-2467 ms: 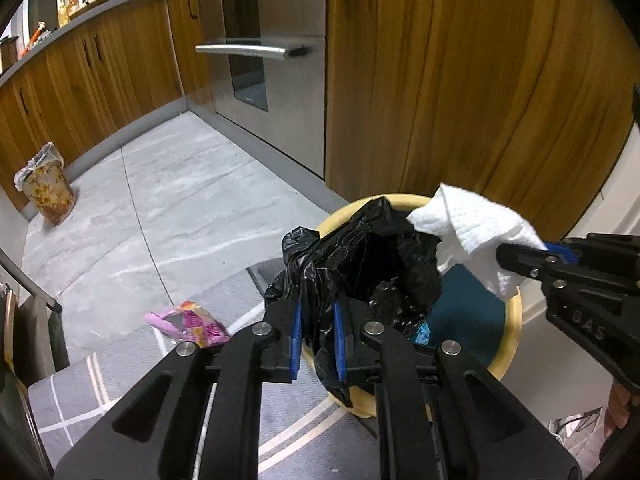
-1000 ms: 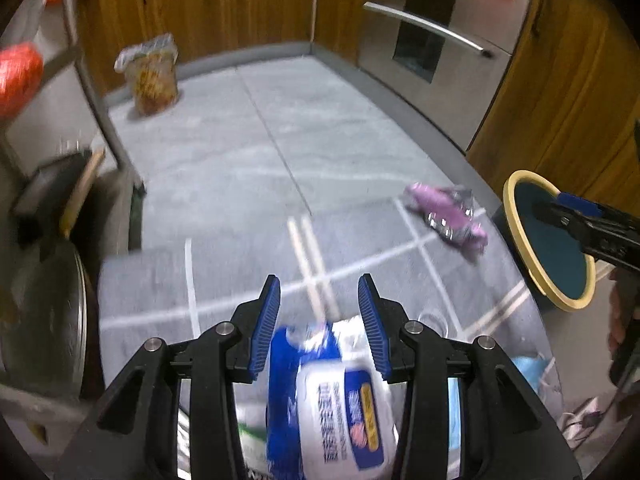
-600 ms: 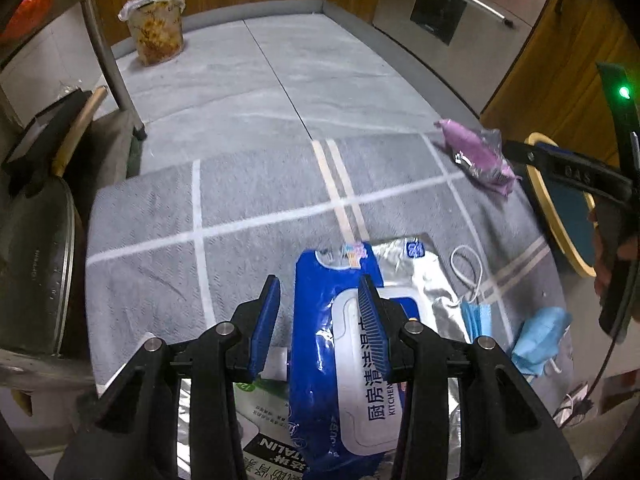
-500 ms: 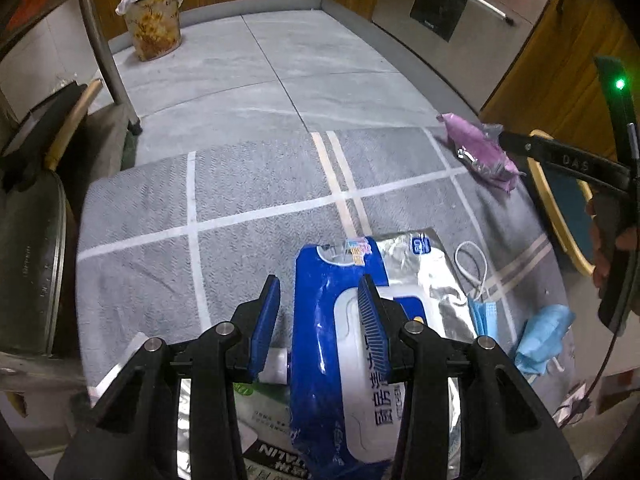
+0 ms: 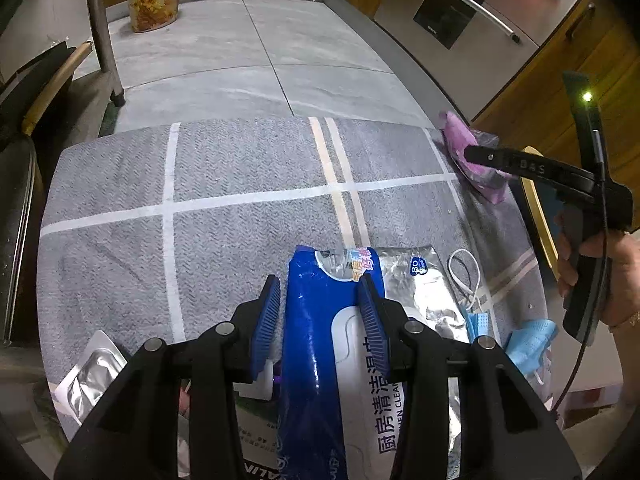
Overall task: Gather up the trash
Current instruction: 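Grasp the wet-wipes pack with the left tool while the right tool grasps the pink wrapper, then carry the wipes pack and pink wrapper over the bin and open both tools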
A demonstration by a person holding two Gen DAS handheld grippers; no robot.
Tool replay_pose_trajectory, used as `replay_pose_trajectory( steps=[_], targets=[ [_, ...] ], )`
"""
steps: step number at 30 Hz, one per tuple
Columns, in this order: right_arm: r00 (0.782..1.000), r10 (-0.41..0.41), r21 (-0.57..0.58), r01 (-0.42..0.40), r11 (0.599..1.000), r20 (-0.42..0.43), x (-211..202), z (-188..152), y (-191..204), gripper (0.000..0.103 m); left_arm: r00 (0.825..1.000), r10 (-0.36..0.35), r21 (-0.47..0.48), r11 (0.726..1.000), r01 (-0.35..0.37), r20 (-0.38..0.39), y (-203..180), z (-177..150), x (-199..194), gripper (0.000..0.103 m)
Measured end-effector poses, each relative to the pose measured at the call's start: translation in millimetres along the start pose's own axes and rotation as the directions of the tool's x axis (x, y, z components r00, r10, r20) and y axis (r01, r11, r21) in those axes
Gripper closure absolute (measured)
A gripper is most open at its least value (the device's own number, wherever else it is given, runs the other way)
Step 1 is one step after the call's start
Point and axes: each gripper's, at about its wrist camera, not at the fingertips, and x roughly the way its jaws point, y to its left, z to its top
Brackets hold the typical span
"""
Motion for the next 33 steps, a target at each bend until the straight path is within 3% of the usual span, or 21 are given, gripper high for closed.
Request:
replay_pose_trajectory(
  steps=[1,3,5,8,21,27,33],
  targets=[
    [1.0,0.001,0.004,-0.001,1.0,-0.012,2,-1,0,0.079,1.0,-0.006,0.002,1.0,0.006,0.002,-1,1,1,0.067],
    [1.0,-0.004,-0.01,0.004,1.0,-0.004,0,-2,1,0.083,1.0,0.011,0.028,1.0,-0.011,0.008,-6,3,1,0.073],
    [1.0,-0.001,-0.018,0.001,1.0,0.009,-3,-2,-1,0.085,0.999,0.026,0.037,0.999,-0.027,0.022,-9,5,0,0.082],
    [1.0,0.007,-0.025,-0.006,1.0,0.018,-9,-3,-3,0.086,0.999,0.017,0.037,0.999,-0.018,0.033,-10,8,-2,0.087],
    [0.996,0.064,-0.092,-0.059,0.994,0.057,-40,-12,-10,0.089,0.994,0.011,0.143,0.989,-0.026,0.105,-35,12,-31,0.093],
    [0.993,0.083,-0.125,-0.072,0.99,0.086,-67,-18,-10,0.09,0.99,0.004,0.224,0.974,-0.036,0.142,-56,11,-48,0.094],
    [0.987,0.093,-0.111,-0.079,0.991,0.131,-104,-23,-13,0.09,0.984,-0.012,0.249,0.968,-0.034,0.18,-72,7,-68,0.096]
  ],
)
